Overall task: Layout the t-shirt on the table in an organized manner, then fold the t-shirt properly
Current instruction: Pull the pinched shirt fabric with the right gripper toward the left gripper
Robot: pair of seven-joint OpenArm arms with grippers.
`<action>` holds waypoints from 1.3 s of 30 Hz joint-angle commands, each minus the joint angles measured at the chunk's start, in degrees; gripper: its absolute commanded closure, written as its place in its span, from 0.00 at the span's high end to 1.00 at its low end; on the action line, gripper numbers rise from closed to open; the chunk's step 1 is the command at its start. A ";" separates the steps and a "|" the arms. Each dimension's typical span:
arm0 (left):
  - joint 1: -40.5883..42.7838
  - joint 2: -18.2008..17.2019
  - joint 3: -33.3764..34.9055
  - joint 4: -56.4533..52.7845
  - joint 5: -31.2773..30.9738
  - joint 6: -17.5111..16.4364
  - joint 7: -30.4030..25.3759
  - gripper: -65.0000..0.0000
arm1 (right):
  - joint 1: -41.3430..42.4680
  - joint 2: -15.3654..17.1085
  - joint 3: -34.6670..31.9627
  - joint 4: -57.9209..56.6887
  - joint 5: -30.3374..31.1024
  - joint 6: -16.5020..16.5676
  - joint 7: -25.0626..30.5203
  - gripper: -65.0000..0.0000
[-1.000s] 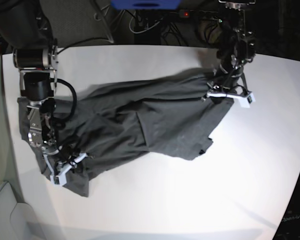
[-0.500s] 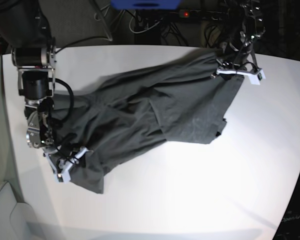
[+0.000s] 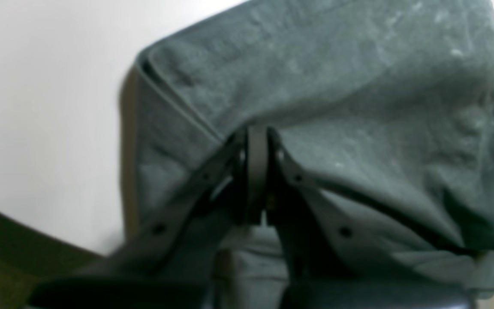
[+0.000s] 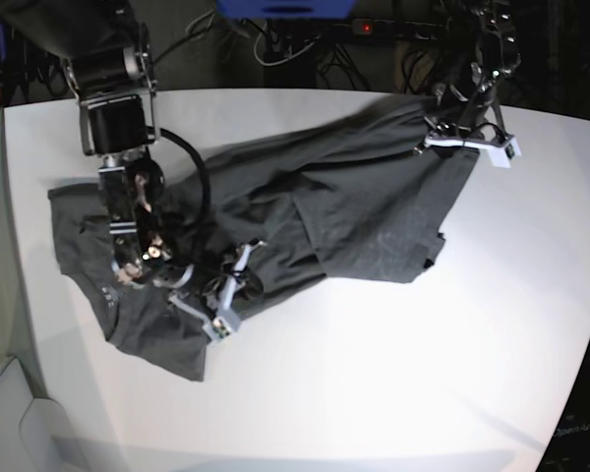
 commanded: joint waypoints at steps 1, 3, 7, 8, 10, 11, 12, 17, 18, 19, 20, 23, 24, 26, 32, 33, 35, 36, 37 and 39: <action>0.52 0.02 0.02 0.09 0.36 1.28 1.94 0.01 | 1.60 -0.40 -0.82 -0.37 0.68 0.45 1.03 0.05; 0.61 0.02 0.02 0.09 0.36 1.28 1.94 0.01 | 2.56 -0.84 -1.61 -3.18 0.68 0.45 1.74 0.05; 0.70 0.02 0.02 0.09 0.36 1.28 1.94 0.01 | 5.73 -1.98 -1.70 -10.65 0.59 0.45 4.20 0.05; 0.70 0.02 0.02 0.09 0.36 1.28 1.94 0.01 | 6.78 -2.07 -1.70 -13.38 0.59 0.45 5.08 0.05; 0.79 0.02 0.02 0.09 0.36 1.28 1.94 0.01 | 8.81 -2.07 -1.70 -18.21 0.59 0.45 7.10 0.05; 0.79 0.02 0.02 0.09 0.36 1.28 1.94 0.01 | 9.86 -1.98 -1.70 -20.76 0.59 0.45 8.24 0.05; 0.79 0.02 0.02 0.09 0.36 1.28 1.94 0.01 | 10.74 -1.98 -1.70 -23.23 0.59 0.45 9.30 0.05; 0.79 0.02 0.02 0.09 0.36 1.28 1.94 0.01 | 16.19 -1.54 -1.70 -37.29 0.59 -0.70 15.54 0.05; 0.79 0.02 0.02 0.09 0.36 1.28 1.94 0.01 | 16.89 -1.01 -1.70 -39.49 0.59 -2.90 16.95 0.05; 0.79 0.02 0.02 0.09 0.36 1.28 1.94 0.01 | 17.33 -0.57 -1.70 -41.07 0.59 -5.97 18.26 0.05; 0.79 0.02 0.10 0.09 0.36 1.28 1.94 0.01 | 17.42 -0.31 -1.70 -41.42 0.59 -8.35 19.14 0.05; 0.87 0.02 0.10 0.09 0.36 1.28 1.94 0.01 | 17.60 1.18 -1.70 -41.42 0.59 -12.83 20.81 0.05; 0.87 0.02 0.10 0.09 0.36 1.28 1.94 0.01 | 17.69 1.62 -1.61 -41.42 0.59 -14.06 21.08 0.05; 1.14 0.02 0.10 0.09 0.36 1.28 1.94 0.01 | 17.95 2.77 -1.52 -41.42 0.68 -15.91 21.25 0.05; 1.14 0.02 0.10 0.09 0.36 1.28 1.94 0.01 | 20.59 4.79 -1.34 -41.25 1.03 -21.88 21.34 0.05; 1.14 0.02 0.10 0.09 0.36 1.28 1.94 0.01 | 21.11 4.88 -1.34 -41.25 1.03 -23.03 21.34 0.05; 1.14 0.02 0.10 0.09 0.36 1.28 1.94 0.01 | 21.55 5.23 -1.26 -41.16 1.12 -23.47 21.34 0.05; 1.14 0.02 0.10 0.09 0.36 1.28 1.94 0.01 | 22.26 5.23 -1.26 -41.07 1.12 -23.47 21.34 0.05; 1.14 0.02 0.10 0.09 0.36 1.28 1.94 0.01 | 22.87 5.23 -1.17 -40.90 1.12 -23.38 21.34 0.05; 1.23 0.02 0.10 0.09 0.36 1.28 1.94 0.01 | 23.31 5.23 -1.17 -39.40 1.21 -23.38 20.90 0.05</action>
